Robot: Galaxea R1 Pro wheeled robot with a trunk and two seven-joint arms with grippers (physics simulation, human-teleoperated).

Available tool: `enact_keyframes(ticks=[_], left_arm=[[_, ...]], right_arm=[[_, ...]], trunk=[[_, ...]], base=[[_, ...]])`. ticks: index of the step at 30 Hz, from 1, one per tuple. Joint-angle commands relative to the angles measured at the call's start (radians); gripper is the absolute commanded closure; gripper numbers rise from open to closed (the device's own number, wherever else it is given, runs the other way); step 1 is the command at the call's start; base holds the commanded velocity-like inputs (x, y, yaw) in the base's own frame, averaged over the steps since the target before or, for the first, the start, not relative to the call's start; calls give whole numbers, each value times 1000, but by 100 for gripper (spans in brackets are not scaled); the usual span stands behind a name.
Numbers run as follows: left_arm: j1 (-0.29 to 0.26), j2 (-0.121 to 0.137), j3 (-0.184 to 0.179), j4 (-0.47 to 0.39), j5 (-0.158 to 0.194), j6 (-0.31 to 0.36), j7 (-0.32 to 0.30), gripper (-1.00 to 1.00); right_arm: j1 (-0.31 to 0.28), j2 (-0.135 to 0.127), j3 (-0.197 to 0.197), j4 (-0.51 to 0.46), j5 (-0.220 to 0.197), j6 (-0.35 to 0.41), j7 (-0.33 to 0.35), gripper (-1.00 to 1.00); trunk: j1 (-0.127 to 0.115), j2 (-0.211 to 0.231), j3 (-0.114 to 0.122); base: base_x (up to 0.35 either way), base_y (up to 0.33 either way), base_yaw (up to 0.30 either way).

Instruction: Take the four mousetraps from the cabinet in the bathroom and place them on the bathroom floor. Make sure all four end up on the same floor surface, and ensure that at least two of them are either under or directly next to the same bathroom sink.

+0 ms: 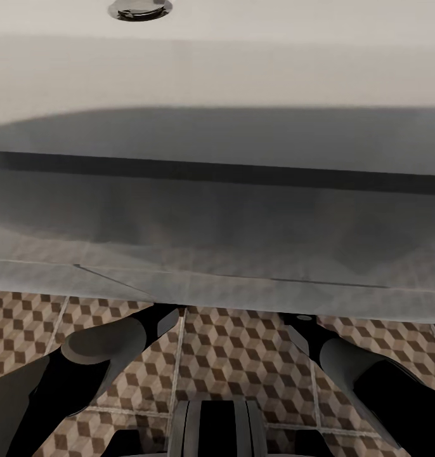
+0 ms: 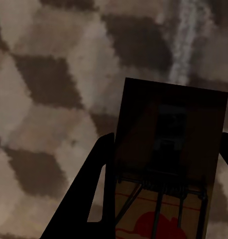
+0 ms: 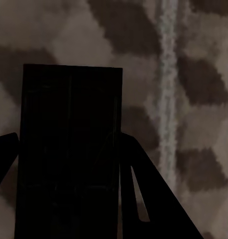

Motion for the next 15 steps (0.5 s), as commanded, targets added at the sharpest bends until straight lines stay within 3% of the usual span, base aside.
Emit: enact_keyframes(ticks=[1,4,5,15], left_arm=[[-1,1,-8,-3,7,-4,8,100],[-1,1,-8,-3,7,-4,8,100],[-1,1,-8,-3,7,-4,8,100],[-1,1,-8,-3,7,-4,8,100]], right_arm=[[0,0,8,-1,-13,-3,-3,100],[0,0,8,-1,-13,-3,-3,100],[0,0,8,-1,-13,-3,-3,-100],[0,0,7,-2,-14,-3,-3,-100]], trunk=[[0,0,0],[0,0,0],[0,0,0],[0,0,0]], base=[[0,0,0],[0,0,0],[0,0,0],[0,0,0]])
